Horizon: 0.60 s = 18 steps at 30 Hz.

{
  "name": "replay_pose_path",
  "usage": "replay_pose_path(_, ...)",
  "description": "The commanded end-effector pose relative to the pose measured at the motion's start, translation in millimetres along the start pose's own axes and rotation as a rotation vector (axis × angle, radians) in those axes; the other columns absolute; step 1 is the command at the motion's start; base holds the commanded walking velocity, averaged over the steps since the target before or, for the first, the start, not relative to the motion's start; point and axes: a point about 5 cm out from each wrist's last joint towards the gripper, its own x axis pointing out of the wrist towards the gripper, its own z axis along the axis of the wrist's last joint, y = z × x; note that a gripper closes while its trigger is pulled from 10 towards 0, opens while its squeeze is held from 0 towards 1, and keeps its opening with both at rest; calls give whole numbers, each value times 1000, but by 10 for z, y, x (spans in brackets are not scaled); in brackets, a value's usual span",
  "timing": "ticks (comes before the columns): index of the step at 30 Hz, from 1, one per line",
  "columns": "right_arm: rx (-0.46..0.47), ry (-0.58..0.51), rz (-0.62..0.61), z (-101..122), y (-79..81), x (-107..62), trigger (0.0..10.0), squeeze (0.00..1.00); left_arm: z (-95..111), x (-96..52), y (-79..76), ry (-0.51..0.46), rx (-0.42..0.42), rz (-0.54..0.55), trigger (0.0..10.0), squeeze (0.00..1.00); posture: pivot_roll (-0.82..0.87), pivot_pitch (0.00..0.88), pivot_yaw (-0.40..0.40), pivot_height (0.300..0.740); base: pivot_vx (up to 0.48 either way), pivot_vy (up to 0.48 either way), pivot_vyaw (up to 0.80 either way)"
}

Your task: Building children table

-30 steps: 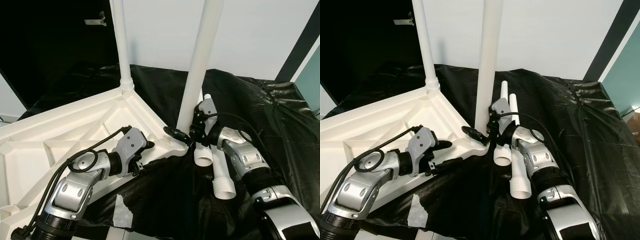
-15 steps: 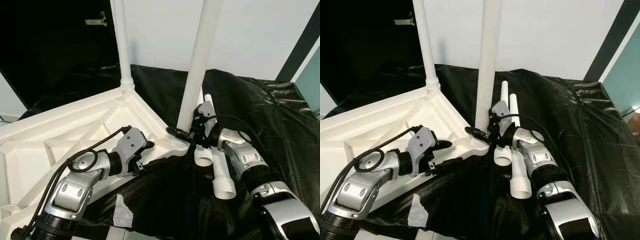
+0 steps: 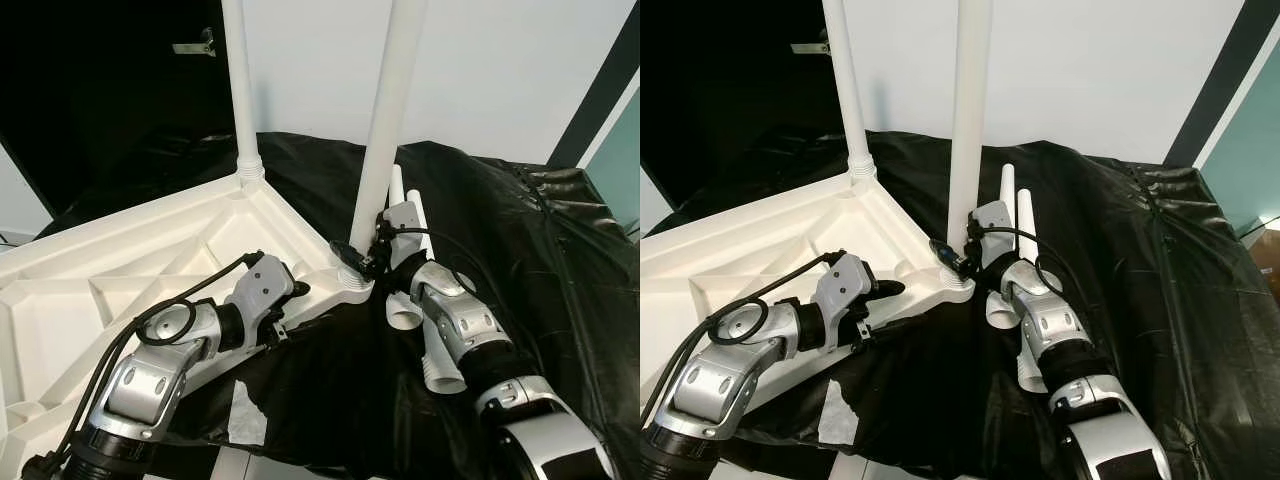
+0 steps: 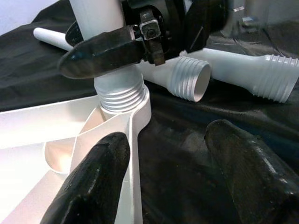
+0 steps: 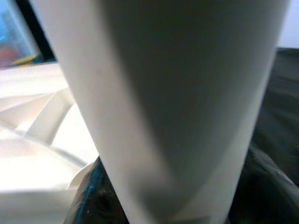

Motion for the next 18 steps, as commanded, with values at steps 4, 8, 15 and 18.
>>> replay_pose_path(4,33,48,-128,-137,112,-91,10000,0,14,-12,0,-1,6,51,10000,0,73,0,-75,740,0,0,0)
replay_pose_path(8,86,42,-248,-132,188,-134,10000,0,10,-16,-6,0,6,49,10000,0,72,0,-76,740,0,0,0)
replay_pose_path(15,149,69,-307,-126,304,-149,10000,0,17,10,-10,-1,9,39,10000,0,62,0,-69,740,0,0,0)
replay_pose_path(18,141,71,-322,-109,282,-162,10000,0,25,21,-8,-2,11,35,10000,0,61,0,-67,740,0,0,0)
